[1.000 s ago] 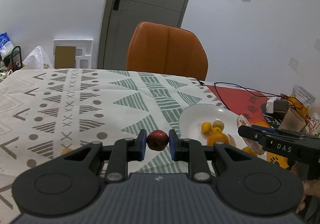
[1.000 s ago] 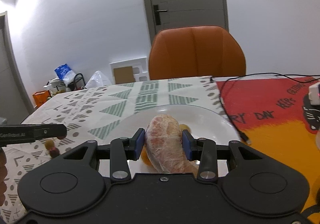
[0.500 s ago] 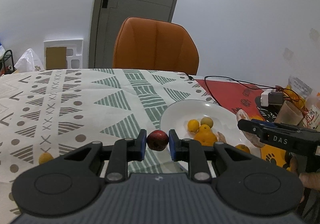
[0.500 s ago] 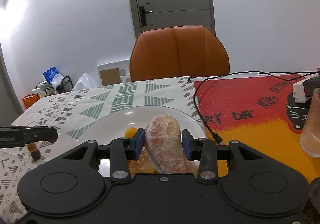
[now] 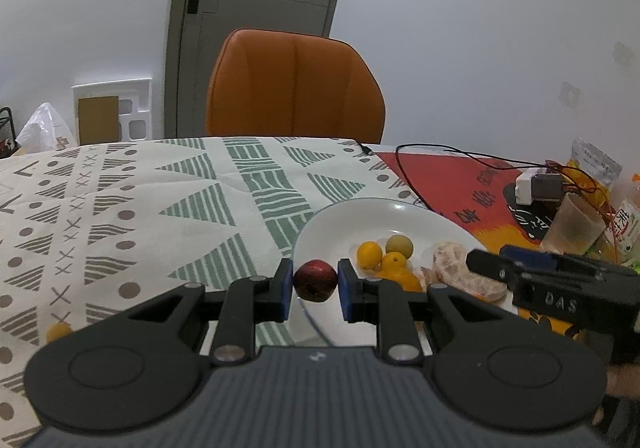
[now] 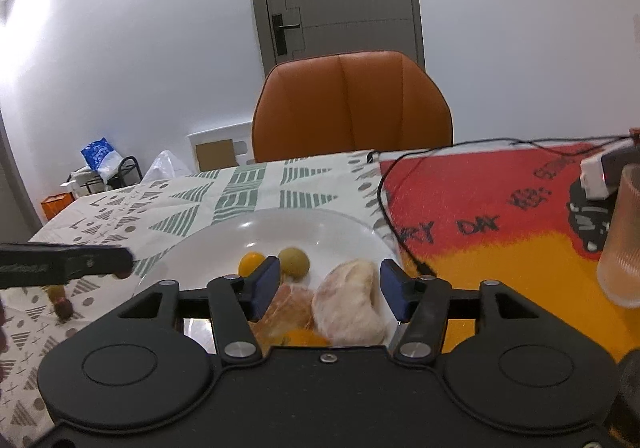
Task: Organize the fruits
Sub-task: 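Open the left tool to drop the red plum into the plate, then withdraw both tools toward the last fruit on the table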
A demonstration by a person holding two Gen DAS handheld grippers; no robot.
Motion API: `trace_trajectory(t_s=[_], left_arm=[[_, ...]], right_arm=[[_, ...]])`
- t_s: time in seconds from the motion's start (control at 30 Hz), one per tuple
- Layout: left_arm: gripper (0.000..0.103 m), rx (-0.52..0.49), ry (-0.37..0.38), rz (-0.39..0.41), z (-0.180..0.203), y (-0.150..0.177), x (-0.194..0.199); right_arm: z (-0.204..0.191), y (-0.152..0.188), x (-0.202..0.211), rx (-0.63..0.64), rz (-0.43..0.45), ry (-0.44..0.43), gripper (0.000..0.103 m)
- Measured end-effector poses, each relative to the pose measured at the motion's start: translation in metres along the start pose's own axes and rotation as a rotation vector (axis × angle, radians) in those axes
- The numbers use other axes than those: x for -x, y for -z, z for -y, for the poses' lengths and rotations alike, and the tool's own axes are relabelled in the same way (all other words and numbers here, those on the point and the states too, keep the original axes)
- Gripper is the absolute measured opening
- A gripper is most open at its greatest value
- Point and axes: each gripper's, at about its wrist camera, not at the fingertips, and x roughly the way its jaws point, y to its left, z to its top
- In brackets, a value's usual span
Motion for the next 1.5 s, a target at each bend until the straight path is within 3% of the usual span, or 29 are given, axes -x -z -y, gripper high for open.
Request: trace_trajectory(t_s=[0.17,0.43,0.67,0.87,1.07,1.2,1.33,1.5], left_arm=[[0.023,0.003,0.013,0.003,0.007,-0.003,-0.006],[0.032,0.004,-0.018,0.022,0.005,-0.005,0.004],[0.056,0.02,-0.084,0.021,-0.017,0.001,0.018],[0.067,0.037,-0.129,0.032,-0.036,0.005,0.035],[0.071,0.052,-0.168,0.039,-0.056,0.011,0.05],[0.072,0.059,-0.192,0.037,-0.069,0.015,0.058],[0.081,0.061,-0.215,0.041,-0.079,0.018,0.064],[0.085,0.064,-0.237,0.043,-0.092,0.021,0.07]], right_arm=[[-0.005,0.006,0.007,-0.014,-0.006,-0.028,0.056],[-0.012,0.009,0.011,-0.018,-0.004,-0.05,0.056],[-0.024,0.012,0.012,-0.025,-0.015,-0.084,0.056],[-0.041,0.013,0.01,-0.018,-0.026,-0.115,0.056],[-0.059,0.013,0.01,-0.005,-0.03,-0.143,0.059],[-0.071,0.014,0.009,-0.002,-0.034,-0.164,0.064],[-0.083,0.015,0.007,0.004,-0.036,-0.182,0.083],[-0.1,0.013,0.007,0.03,-0.034,-0.195,0.096]])
